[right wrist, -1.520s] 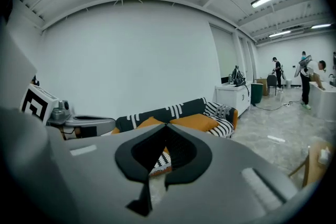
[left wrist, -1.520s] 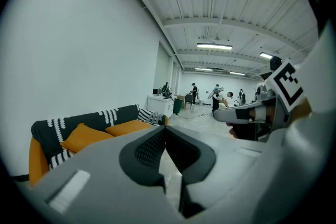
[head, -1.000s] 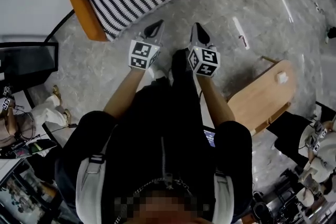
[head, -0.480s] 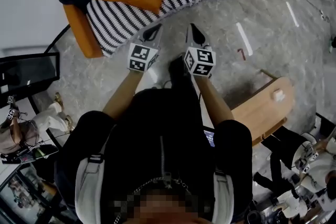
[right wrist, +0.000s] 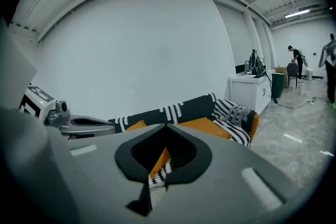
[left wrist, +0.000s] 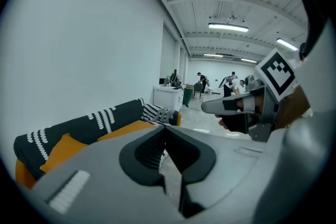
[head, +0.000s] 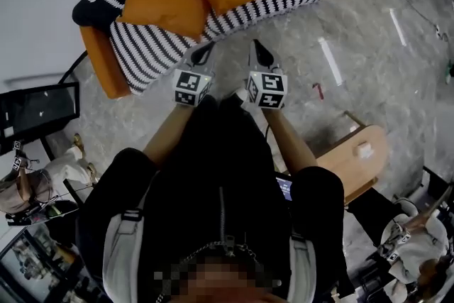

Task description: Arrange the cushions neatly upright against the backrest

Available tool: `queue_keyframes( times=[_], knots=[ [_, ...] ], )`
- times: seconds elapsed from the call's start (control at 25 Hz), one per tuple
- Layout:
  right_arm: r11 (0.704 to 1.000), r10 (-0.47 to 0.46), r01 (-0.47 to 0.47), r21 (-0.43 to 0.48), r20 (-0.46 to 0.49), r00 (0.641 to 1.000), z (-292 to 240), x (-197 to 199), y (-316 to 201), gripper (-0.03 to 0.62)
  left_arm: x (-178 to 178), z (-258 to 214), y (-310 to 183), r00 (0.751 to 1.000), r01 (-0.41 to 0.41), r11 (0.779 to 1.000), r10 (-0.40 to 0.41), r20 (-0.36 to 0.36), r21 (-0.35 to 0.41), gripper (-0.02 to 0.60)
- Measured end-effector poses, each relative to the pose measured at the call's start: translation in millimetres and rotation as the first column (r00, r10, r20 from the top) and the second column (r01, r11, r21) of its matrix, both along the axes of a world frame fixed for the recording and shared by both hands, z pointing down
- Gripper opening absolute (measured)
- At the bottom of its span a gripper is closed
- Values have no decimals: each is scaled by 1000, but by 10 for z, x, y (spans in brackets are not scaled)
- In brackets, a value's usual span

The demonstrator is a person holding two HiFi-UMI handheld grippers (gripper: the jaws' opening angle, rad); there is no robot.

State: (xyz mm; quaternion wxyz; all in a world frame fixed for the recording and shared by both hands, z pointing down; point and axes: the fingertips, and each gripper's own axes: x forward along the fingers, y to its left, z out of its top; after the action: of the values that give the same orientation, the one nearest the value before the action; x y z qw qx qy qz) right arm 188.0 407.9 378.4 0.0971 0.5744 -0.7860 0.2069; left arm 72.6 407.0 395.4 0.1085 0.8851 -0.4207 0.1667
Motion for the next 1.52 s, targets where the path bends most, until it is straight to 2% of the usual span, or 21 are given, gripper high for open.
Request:
queue_keyframes(
  times=[0.4, 0.64, 1.0, 1.28, 1.52],
  knots=[
    [998, 44, -44, -38, -17, 999, 304, 826, -735, 2, 414, 428, -797, 999, 36, 997, -35, 20, -61, 11],
    [998, 11, -14, -54, -46, 999, 404, 1103, -1596, 2, 598, 646, -1545, 996, 92, 992, -93, 1, -81, 11],
    [984, -165, 156, -83, -112, 980, 426, 1514, -3027, 3, 962, 862, -2841, 971, 238, 962, -239, 7, -138, 11],
    [952, -294, 278, -127, -130, 947, 505, 1337, -4037, 3, 1008, 802, -3728, 963, 269, 953, -267, 32, -140, 11],
    [924, -372, 353, -146, -135, 918, 537, 1253, -4591, 3, 873, 855, -4103, 940, 342, 926, -339, 47, -160, 11]
  ],
)
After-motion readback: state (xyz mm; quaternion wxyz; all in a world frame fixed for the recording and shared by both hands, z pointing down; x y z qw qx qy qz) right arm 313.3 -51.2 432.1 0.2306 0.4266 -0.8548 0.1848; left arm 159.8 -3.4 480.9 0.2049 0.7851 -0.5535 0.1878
